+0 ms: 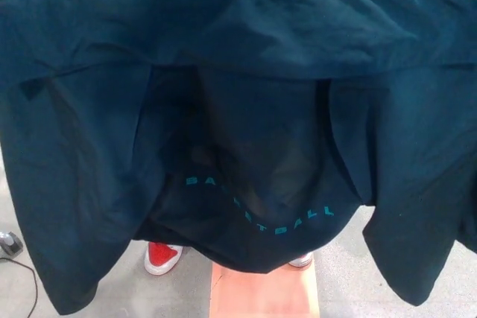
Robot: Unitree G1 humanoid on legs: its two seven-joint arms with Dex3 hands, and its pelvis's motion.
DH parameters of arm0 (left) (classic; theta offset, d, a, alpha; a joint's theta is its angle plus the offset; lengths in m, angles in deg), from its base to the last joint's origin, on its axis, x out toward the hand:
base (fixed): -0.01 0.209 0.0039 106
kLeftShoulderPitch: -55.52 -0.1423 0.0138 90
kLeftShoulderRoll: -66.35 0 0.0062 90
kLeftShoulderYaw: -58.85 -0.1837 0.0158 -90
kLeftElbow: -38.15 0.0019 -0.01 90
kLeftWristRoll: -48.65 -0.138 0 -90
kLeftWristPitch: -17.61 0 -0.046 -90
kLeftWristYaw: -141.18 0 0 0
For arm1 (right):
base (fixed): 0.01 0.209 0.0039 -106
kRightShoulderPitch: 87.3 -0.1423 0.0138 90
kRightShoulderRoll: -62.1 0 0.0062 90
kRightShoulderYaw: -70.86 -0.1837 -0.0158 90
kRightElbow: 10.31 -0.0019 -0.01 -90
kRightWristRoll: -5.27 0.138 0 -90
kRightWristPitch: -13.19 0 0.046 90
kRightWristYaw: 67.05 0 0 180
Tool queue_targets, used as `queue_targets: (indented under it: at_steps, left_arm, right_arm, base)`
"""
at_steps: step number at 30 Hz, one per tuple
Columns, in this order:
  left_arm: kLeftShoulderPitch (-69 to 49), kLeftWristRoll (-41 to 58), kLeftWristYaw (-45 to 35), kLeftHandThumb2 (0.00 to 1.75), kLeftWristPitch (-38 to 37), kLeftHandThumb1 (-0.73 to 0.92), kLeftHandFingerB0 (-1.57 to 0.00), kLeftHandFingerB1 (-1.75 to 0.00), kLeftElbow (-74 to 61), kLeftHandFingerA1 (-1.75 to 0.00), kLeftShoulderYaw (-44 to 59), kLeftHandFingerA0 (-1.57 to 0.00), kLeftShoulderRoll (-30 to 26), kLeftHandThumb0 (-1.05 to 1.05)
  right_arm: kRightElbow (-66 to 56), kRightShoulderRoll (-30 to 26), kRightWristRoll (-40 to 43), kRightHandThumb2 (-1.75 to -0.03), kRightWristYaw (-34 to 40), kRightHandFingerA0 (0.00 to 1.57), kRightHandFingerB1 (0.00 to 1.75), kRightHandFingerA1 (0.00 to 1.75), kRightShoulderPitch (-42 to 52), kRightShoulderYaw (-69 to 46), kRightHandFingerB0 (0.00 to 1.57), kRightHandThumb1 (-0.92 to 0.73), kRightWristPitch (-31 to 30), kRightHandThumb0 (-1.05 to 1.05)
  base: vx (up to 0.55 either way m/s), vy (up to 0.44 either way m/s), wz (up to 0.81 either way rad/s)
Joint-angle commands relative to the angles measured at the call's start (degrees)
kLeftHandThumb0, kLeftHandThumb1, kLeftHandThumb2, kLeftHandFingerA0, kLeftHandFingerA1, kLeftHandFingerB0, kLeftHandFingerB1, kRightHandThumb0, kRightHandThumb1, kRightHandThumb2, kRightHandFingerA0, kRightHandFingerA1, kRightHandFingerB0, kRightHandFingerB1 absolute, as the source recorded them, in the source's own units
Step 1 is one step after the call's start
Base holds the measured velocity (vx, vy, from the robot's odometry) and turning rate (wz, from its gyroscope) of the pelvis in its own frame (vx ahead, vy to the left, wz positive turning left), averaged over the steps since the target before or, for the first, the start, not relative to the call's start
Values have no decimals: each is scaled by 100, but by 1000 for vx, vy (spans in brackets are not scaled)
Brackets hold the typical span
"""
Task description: A person hands a coat to the robot and the robot grabs it with both hands and holds it while the person wears the coat.
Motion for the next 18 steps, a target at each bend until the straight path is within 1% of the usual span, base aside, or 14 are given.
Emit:
queue_targets:
  at_steps: [1, 2, 3, 4, 5, 6, 9, 10, 11, 12, 13, 14, 17, 18]
  left_arm:
    - [-647, -2122, 3249, 64, -1741, 76, -55, -38, -1815, -44, -553, -77, -1105, -39]
    - [-705, -2002, 3121, 64, -1965, 77, -51, -37, -2090, -42, -381, -70, -1212, -46]
    - [-847, -1853, 2996, 94, -2276, 62, -41, -51, -2532, -61, -108, -59, -1311, -56]
    - [-910, -1797, 2955, 94, -2391, 62, -41, -51, -2718, -61, -5, -59, -1354, -56]
    - [-919, -1732, 2982, 63, -2591, 72, -48, -36, -2888, -46, 127, -66, -1393, -54]
    - [-926, -1694, 2987, 62, -2745, 70, -47, -36, -3005, -46, 209, -64, -1441, -54]
    - [-1131, -1356, 2628, 92, -3218, 59, -36, -48, -3856, -56, 763, -52, -1634, -65]
    - [-1198, -1160, 2409, 91, -3370, 57, -35, -47, -4143, -55, 946, -50, -1669, -65]
    - [-1263, -988, 2216, 91, -3492, 57, -35, -47, -4373, -55, 1095, -50, -1690, -65]
    - [-1273, -818, 2074, 61, -3679, 67, -42, -33, -4550, -41, 1234, -58, -1716, -63]
    - [-1279, -758, 2022, 61, -3750, 67, -42, -33, -4617, -41, 1289, -58, -1722, -63]
    - [-1293, -654, 1895, 61, -3828, 65, -41, -34, -4824, -40, 1447, -56, -1777, -65]
    - [-1138, -472, 1766, 89, -4226, 55, -34, -46, -5412, -53, 2060, -47, -1910, -72]
    - [-1124, -156, 1564, 60, -4354, 65, -40, -33, -5559, -40, 2182, -52, -1925, -69]
  right_arm:
    - [-2010, -1070, -1510, -62, 2578, 100, 40, 56, 976, -141, 56, -71, 2263, -26]
    - [-2210, -1001, -1346, -64, 2580, 92, 38, 51, 1049, -349, 50, -77, 2443, -35]
    - [-2648, -1005, -1129, -87, 2455, 70, 49, 59, 1202, -733, 41, -62, 2664, -46]
    - [-2835, -1010, -1047, -87, 2403, 70, 49, 59, 1271, -889, 41, -62, 2750, -46]
    - [-2944, -1012, -1033, -62, 2502, 74, 35, 43, 1247, -1061, 46, -71, 2896, -42]
    - [-3090, -1025, -965, -62, 2413, 67, 34, 41, 1274, -1188, 41, -72, 2943, -46]
    - [-3914, -1099, -499, -89, 1888, 51, 46, 53, 1380, -1843, 31, -61, 3218, -59]
    - [-4195, -1139, -336, -63, 1677, 59, 32, 40, 1384, -2027, 35, -75, 3286, -56]
    - [-4386, -1162, -197, -63, 1514, 59, 32, 40, 1377, -2163, 35, -75, 3364, -56]
    - [-4532, -1192, 71, -92, 1301, 50, 45, 54, 1332, -2266, 28, -62, 3479, -63]
    - [-4588, -1197, 176, -92, 1212, 50, 45, 54, 1318, -2307, 28, -62, 3523, -63]
    - [-4768, -1209, 448, -63, 1028, 52, 31, 39, 1283, -2395, 32, -74, 3577, -58]
    - [-5197, -1300, 962, -61, 799, 46, 31, 37, 974, -2759, 29, -68, 3797, -59]
    - [-5439, -1295, 1109, -61, 697, 48, 32, 37, 948, -2903, 32, -70, 3690, -60]
  base:
    - [0, 0, 0]
    - [0, 0, 0]
    - [0, 0, 0]
    - [0, 0, 0]
    - [0, 0, 0]
    - [0, 0, 0]
    - [2, 1, 2]
    - [0, 0, 0]
    - [0, 0, 0]
    - [0, 0, 0]
    - [0, 0, 0]
    - [0, 0, 0]
    - [0, 0, 0]
    - [0, 0, 0]
